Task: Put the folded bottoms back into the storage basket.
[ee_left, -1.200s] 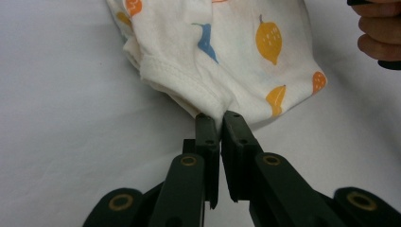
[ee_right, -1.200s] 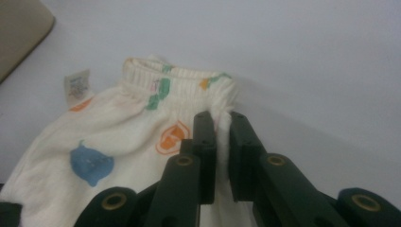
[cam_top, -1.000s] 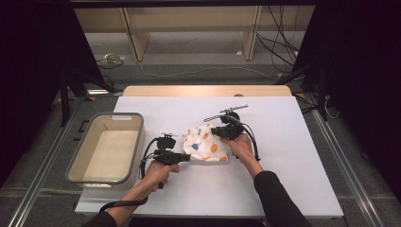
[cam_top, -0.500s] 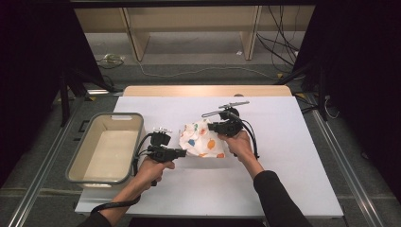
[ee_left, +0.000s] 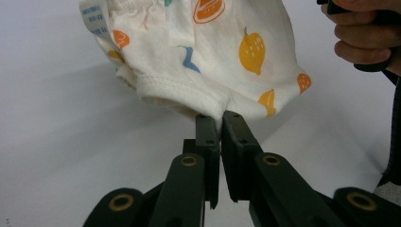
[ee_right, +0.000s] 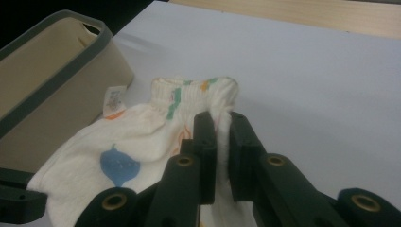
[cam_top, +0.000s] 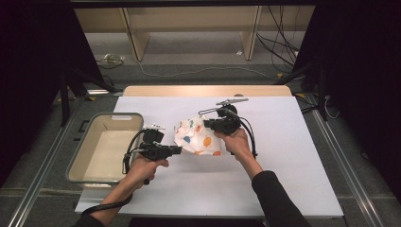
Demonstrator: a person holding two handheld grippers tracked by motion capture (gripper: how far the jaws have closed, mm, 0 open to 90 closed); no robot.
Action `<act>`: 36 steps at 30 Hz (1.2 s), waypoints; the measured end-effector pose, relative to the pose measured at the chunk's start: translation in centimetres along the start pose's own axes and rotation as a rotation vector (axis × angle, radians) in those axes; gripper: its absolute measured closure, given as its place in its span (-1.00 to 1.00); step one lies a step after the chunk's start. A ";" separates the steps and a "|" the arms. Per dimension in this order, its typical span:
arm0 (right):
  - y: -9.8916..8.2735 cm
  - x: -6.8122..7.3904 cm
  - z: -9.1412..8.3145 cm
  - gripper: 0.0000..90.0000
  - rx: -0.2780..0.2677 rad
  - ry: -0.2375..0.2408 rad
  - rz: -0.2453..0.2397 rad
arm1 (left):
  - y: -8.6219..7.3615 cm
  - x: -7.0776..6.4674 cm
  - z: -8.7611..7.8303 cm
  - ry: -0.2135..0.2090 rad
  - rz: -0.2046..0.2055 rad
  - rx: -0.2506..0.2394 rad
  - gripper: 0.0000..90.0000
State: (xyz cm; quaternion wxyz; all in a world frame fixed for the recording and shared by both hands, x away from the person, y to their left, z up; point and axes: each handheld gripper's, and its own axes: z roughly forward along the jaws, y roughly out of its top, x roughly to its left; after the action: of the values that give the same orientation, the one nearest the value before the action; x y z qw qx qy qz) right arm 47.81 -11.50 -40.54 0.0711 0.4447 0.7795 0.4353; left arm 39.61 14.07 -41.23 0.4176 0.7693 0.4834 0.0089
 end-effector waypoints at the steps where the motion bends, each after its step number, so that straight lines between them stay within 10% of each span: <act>1: 0.1 0.1 -0.1 0.86 -0.003 0.001 -0.001 | 0.0 0.0 -0.2 -0.002 -0.001 -0.003 0.89; 36: 2.1 3.4 -0.2 0.86 -0.071 0.059 -0.004 | 0.7 1.5 -4.9 -0.025 -0.002 -0.054 0.89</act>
State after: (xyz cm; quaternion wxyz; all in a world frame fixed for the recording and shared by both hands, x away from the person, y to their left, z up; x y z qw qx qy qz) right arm 47.03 -8.60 -37.92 0.0646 0.4274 0.7663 0.4753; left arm 38.84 18.16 -38.19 0.4442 0.7572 0.4787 0.0118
